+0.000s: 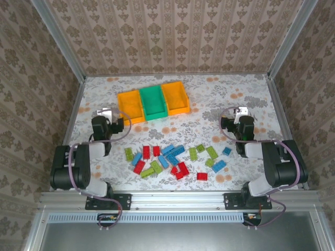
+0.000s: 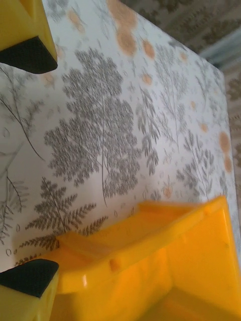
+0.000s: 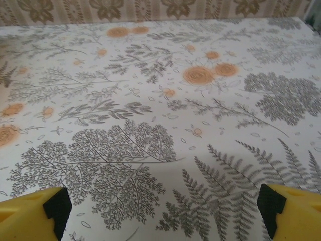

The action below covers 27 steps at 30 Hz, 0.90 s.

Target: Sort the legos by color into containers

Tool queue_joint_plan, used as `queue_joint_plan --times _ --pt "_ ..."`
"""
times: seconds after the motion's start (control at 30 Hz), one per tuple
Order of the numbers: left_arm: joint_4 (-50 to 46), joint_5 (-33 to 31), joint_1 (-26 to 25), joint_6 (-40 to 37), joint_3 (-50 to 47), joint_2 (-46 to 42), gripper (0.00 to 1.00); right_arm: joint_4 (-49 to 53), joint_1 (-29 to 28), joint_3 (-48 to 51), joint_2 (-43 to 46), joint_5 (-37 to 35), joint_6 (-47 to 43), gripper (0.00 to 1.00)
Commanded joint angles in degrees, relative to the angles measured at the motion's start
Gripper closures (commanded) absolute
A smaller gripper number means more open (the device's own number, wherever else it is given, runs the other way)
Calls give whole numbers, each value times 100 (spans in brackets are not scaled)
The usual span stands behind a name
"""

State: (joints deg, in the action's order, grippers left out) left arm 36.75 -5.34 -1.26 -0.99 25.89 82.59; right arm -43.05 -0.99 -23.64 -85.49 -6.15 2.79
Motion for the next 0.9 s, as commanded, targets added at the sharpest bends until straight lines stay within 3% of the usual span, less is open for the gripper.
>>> queue_joint_plan --times 0.0,0.1,0.17,0.33,0.43,0.57,0.87 --pt "-1426 -903 171 1042 434 -1236 3 1778 29 -744 800 -444 432 2" --pt "-2180 -918 218 1897 647 -1977 4 3640 20 -1534 1020 -300 897 3" --pt "-2948 -674 223 2148 1093 -2010 3 4355 12 -1836 1080 -7 1085 4" --pt "-4739 299 211 2230 2638 -916 2 5687 -15 -2252 1345 713 1397 7" --pt "-5052 956 161 2167 3222 -181 2 6693 -58 -2529 1438 803 1520 9" --pt "-5366 1038 41 2164 3816 607 6 7735 -133 -2524 1537 843 1887 8" --pt "-5473 1088 -373 2169 4206 1420 18 8161 -400 -1935 1956 846 2545 11"
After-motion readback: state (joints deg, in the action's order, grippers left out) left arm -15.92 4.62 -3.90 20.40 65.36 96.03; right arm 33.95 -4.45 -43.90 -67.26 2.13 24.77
